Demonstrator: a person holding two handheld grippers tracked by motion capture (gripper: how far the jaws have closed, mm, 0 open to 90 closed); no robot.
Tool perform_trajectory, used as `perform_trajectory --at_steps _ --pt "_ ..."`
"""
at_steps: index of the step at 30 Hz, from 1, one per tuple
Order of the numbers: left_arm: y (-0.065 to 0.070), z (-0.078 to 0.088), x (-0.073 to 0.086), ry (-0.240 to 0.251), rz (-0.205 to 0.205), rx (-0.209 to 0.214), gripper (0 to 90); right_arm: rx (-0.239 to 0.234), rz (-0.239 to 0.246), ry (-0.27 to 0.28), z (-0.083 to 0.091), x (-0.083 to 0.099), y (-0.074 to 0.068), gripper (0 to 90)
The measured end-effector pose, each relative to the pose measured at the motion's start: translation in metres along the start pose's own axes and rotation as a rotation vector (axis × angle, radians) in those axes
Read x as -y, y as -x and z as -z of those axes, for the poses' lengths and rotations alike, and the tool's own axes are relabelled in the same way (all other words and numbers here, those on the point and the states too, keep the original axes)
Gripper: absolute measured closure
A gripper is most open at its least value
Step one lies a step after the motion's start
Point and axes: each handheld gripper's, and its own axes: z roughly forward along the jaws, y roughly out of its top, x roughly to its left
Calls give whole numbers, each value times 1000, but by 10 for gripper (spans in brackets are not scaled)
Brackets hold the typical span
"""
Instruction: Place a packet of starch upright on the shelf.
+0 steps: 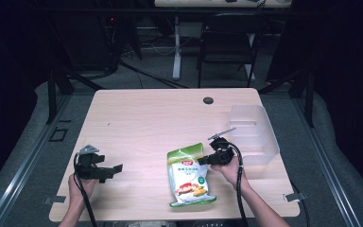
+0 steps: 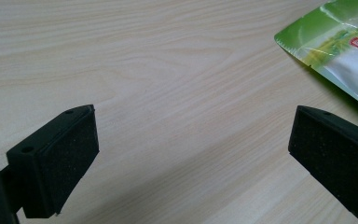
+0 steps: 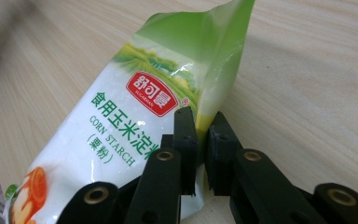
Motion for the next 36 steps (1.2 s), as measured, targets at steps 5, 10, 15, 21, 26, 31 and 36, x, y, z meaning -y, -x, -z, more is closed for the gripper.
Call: perform_trajectory --at_steps 5,10,15,21,26,31,36 --pt "0 0 0 -1 -1 0 16 -5 5 1 5 1 0 860" --pt "-1 -1 1 -3 1 6 21 0 8 23 9 1 -3 860" --pt "0 0 0 -1 -4 7 21 7 20 59 19 2 -7 859" --pt "0 1 1 6 -3 4 20 2 49 90 30 3 -14 860" --pt "0 1 1 5 -4 8 21 13 79 101 37 4 -18 863" --pt "0 1 1 4 -6 7 22 20 92 121 46 5 -21 865" --pt "-1 2 1 6 2 -2 24 19 83 154 53 6 -23 866"
